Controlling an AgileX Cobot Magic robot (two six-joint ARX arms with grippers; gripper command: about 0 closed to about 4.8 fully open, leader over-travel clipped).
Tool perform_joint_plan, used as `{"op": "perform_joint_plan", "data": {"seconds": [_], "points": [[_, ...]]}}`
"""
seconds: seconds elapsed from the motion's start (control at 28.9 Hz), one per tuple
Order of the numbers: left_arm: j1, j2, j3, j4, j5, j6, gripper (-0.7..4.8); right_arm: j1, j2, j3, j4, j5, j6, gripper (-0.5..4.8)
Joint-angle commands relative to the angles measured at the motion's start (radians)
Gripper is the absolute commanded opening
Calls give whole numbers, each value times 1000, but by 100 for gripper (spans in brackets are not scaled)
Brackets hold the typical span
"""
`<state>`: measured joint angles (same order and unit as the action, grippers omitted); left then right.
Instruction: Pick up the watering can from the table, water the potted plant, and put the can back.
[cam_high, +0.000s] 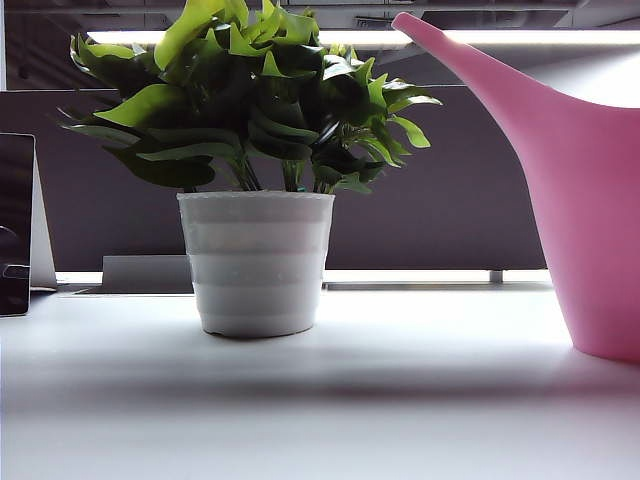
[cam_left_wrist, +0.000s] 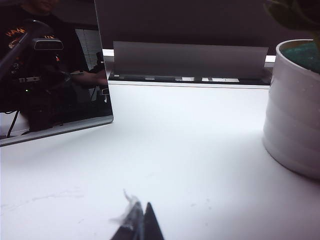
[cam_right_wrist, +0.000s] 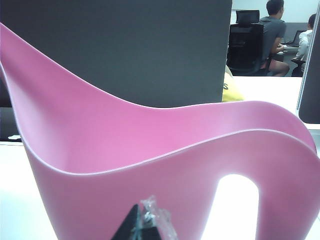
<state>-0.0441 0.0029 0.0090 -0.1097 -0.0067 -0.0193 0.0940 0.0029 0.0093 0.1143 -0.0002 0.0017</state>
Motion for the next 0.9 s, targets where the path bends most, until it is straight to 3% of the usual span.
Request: {"op": "perform_joint_plan", "data": {"seconds": [0.03,0.24,0.38,0.49,0.59,0.66,0.76,0.9], "points": [[2,1,0,12,3,0,-5,2,-1,2,17,-3,-2,-8],[-9,1,0,12,3,0,-5,2,-1,2,16,-2,-2,-8],[-188,1,0,11,-19,1,-5,3,-1,2,15,-3,8,-8],[-333,1,0,11,-16,1,-5,2,-1,2,14,-46,229,-8],[-438,1,0,11,-16,1,-5,3,-1,2,-23,-267,509,-8],[-488,1,0,12,-16,1,-5,3,-1,3,-102,-375,549,-9],[-530,1,-1,11,-16,1,-5,3,-1,16,-316,-299,582,-9],[-579,1,0,11,-16,1,-5,3,-1,51,-409,-181,601,-9]]}}
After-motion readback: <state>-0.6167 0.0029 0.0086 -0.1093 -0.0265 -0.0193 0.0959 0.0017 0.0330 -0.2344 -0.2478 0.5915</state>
